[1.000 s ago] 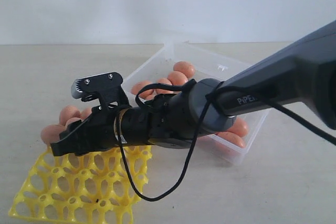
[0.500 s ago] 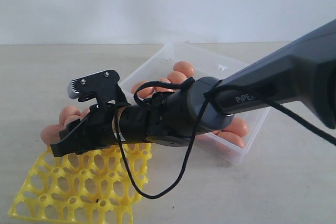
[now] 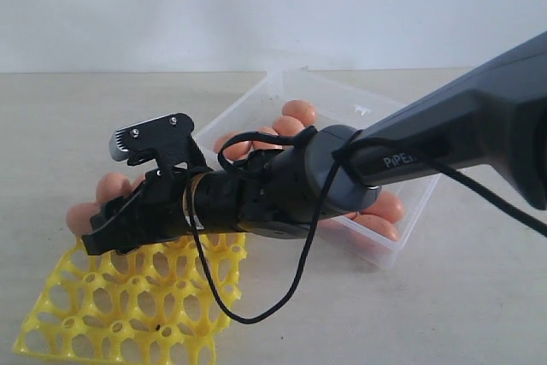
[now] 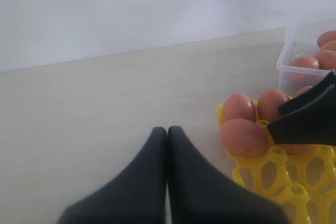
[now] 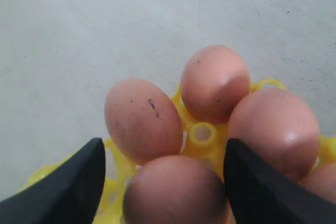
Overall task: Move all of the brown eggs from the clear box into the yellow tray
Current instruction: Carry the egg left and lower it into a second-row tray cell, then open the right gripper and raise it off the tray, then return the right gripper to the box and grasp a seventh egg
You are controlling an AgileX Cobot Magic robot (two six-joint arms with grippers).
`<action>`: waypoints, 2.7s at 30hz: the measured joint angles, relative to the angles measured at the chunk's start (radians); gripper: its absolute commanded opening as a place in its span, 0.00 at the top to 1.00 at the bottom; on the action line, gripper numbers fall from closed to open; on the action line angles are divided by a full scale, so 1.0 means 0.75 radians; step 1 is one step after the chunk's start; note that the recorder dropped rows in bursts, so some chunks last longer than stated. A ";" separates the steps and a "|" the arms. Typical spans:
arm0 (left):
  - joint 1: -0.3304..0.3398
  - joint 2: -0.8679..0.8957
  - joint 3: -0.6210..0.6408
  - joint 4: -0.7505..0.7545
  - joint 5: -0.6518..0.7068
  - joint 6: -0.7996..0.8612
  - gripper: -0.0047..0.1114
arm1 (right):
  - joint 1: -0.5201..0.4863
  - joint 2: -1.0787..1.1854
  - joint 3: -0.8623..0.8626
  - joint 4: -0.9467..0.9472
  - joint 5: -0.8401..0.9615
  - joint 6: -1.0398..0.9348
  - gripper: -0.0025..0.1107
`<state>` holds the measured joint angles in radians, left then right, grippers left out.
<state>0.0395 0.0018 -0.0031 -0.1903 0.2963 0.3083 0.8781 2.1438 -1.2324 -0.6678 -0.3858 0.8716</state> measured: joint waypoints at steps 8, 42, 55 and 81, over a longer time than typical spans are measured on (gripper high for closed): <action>0.000 0.000 0.000 0.000 0.000 0.000 1.00 | 0.000 -0.029 -0.022 0.009 -0.224 0.060 0.43; 0.000 0.000 0.000 0.000 0.000 0.000 1.00 | 0.079 -0.129 -0.655 -0.274 1.709 -0.331 0.98; 0.000 0.000 0.000 0.000 0.000 0.000 1.00 | -0.307 -0.267 -0.459 0.135 1.720 -0.413 0.98; 0.000 0.000 0.000 0.000 0.000 0.000 1.00 | -0.609 -0.249 -0.444 1.193 2.003 -1.709 0.50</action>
<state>0.0395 0.0018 -0.0031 -0.1903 0.2963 0.3083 0.4212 1.9574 -1.5652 0.2269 1.1167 -0.4104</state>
